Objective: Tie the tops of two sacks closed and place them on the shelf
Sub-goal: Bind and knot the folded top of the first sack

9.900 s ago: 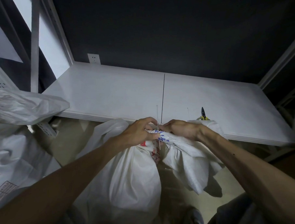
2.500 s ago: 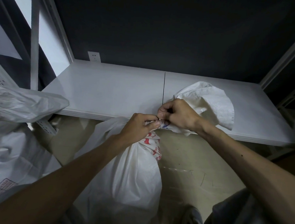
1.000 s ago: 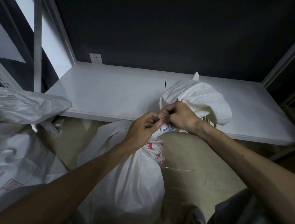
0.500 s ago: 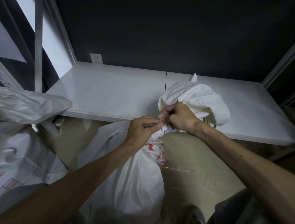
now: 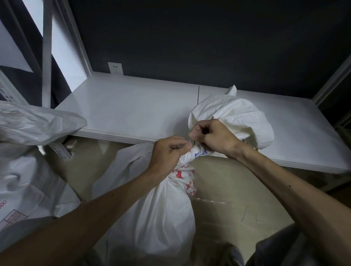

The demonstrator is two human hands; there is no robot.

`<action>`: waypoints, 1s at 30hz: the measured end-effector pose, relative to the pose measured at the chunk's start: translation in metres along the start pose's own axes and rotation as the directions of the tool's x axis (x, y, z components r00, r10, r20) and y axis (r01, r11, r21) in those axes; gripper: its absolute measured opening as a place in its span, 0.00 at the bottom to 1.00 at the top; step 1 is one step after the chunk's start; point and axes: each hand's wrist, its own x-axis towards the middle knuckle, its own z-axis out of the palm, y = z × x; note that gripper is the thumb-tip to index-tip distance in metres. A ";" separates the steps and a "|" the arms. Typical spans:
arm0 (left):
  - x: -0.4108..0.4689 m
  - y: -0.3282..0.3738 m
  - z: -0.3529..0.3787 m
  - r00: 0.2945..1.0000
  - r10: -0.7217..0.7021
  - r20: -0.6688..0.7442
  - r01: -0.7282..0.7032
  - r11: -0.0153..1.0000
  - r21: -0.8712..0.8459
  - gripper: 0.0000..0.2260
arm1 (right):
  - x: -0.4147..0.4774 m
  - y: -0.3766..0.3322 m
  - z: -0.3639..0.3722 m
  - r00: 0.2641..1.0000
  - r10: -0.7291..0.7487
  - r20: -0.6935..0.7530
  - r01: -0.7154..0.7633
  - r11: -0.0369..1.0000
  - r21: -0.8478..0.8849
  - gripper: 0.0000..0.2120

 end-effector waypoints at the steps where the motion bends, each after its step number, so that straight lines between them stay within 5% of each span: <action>1: 0.000 0.000 0.000 1.000 0.004 -0.001 -0.004 1.000 0.001 0.04 | 0.000 0.000 -0.001 1.000 -0.011 0.014 0.011 1.000 -0.007 0.09; 15: -0.004 0.002 0.004 1.000 0.004 -0.021 -0.003 0.999 0.036 0.04 | -0.001 0.004 0.003 0.992 -0.122 -0.028 0.116 0.978 -0.172 0.03; 19: -0.005 0.003 0.004 0.999 0.003 -0.048 -0.001 0.998 0.059 0.02 | 0.001 0.005 0.005 0.986 -0.134 -0.097 0.120 0.983 -0.139 0.03; 25: -0.016 -0.003 0.007 0.975 0.222 0.013 -0.215 0.928 0.305 0.07 | 0.005 0.005 0.010 0.986 -0.082 -0.144 0.065 0.991 -0.119 0.06; 30: -0.016 0.003 0.005 0.991 0.128 -0.045 -0.114 0.965 0.236 0.04 | 0.006 0.008 0.008 0.983 -0.039 -0.179 0.042 0.999 0.013 0.10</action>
